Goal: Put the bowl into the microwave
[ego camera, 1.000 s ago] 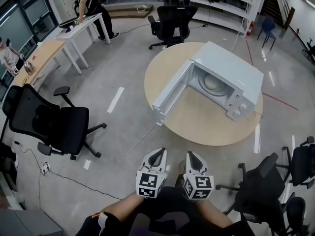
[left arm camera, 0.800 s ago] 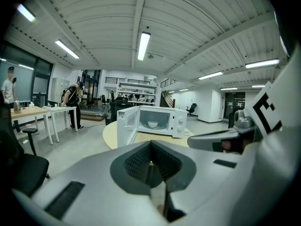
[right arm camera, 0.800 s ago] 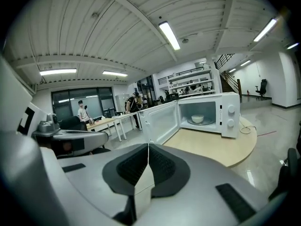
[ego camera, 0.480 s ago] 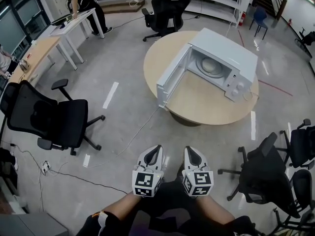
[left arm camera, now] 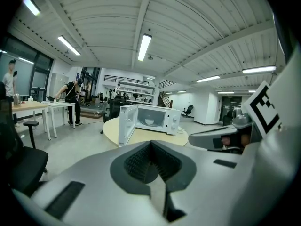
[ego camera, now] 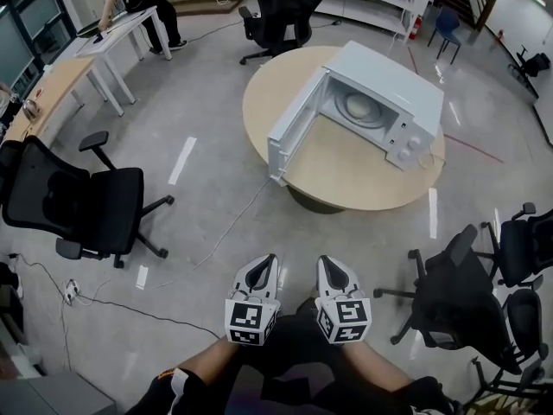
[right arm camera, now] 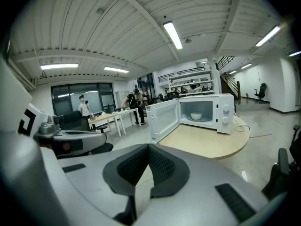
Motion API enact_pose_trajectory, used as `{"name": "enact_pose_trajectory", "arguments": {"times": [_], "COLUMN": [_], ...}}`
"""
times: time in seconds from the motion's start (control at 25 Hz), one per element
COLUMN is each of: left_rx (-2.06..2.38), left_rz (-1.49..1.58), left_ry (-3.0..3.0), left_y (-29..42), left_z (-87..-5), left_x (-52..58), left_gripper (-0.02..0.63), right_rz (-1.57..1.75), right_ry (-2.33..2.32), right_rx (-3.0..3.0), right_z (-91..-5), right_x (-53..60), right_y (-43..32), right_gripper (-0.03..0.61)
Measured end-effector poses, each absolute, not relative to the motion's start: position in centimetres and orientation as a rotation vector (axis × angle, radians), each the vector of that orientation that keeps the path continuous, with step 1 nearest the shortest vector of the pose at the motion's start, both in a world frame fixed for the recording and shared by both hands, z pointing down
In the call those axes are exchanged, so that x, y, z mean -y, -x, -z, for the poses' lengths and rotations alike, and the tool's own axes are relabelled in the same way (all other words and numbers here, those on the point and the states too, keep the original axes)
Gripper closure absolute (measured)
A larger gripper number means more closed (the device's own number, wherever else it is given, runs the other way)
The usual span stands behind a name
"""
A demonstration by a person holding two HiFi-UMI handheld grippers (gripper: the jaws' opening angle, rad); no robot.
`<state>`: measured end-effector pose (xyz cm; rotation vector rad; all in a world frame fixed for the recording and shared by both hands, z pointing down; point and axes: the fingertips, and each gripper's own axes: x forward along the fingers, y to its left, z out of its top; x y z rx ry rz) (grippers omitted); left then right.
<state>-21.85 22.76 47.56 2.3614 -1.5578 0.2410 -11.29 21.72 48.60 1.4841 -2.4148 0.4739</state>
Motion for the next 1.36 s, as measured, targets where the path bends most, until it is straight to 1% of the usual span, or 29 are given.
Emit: {"name": "enact_pose_trajectory", "arguments": {"times": [0.44, 1.36], "left_rx": [1.577, 1.590], "left_rz": [-0.271, -0.270], "left_ry": [-2.348, -2.374], "left_y": [22.6, 21.4], "left_z": [-48.2, -47.7], "left_x": [-23.1, -24.4], "left_gripper": [0.568, 0.568], "right_rz": [-0.528, -0.498], "right_ry": [-1.421, -1.417], "right_rx": [2.407, 2.446], "right_z": [-50.7, -49.7], "right_x": [-22.2, -23.9], "right_y": [12.4, 11.0], "right_gripper": [0.563, 0.563]}}
